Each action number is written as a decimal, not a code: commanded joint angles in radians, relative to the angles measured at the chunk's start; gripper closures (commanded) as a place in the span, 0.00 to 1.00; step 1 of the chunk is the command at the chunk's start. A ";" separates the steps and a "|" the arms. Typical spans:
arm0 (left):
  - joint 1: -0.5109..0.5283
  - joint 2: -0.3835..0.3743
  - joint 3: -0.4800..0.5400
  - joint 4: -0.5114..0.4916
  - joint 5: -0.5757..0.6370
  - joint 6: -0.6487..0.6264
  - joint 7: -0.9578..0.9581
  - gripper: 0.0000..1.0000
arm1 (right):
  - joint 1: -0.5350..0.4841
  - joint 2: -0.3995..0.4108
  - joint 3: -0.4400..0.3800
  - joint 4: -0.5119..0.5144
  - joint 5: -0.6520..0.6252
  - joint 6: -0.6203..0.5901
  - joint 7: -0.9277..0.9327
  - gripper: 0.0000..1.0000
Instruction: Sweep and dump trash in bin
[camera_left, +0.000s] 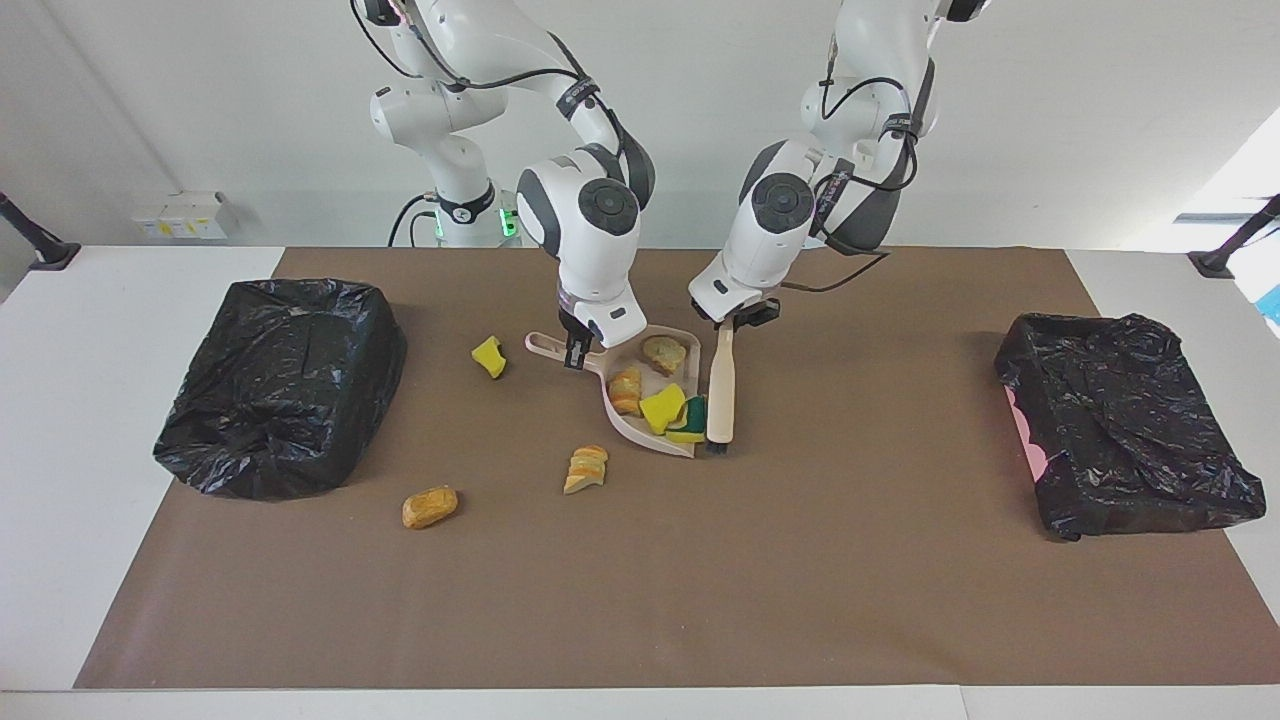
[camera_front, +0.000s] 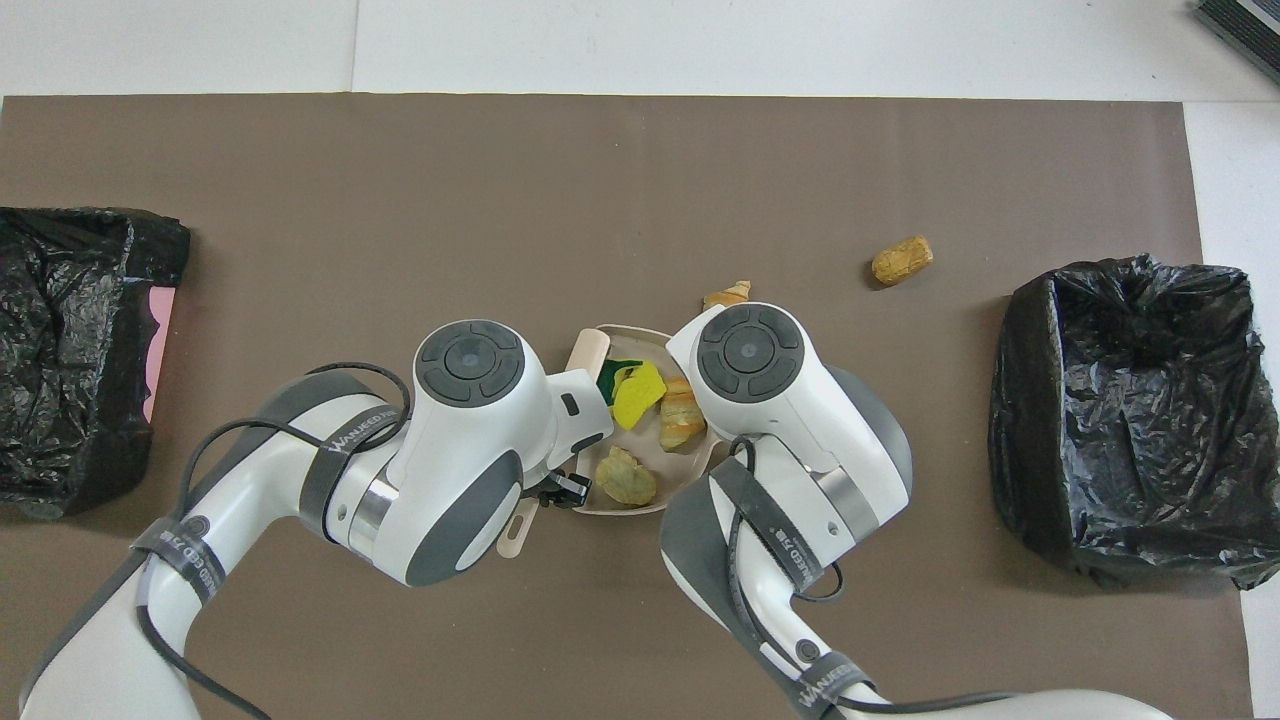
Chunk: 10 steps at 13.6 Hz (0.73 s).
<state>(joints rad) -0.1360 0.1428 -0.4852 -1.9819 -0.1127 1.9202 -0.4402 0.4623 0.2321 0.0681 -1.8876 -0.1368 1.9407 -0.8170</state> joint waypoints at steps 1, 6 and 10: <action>0.001 -0.022 0.001 -0.009 -0.019 0.005 -0.093 1.00 | -0.014 -0.017 0.006 -0.022 -0.018 -0.005 -0.033 1.00; -0.001 -0.035 0.002 -0.021 -0.009 0.008 -0.154 1.00 | -0.017 -0.017 0.006 -0.024 -0.018 -0.005 -0.034 1.00; 0.009 -0.043 0.025 -0.057 -0.004 0.054 -0.143 1.00 | -0.045 -0.019 0.006 -0.022 -0.015 0.004 -0.065 1.00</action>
<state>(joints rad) -0.1362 0.1393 -0.4767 -1.9885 -0.1139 1.9270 -0.5823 0.4494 0.2321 0.0679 -1.8880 -0.1368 1.9414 -0.8407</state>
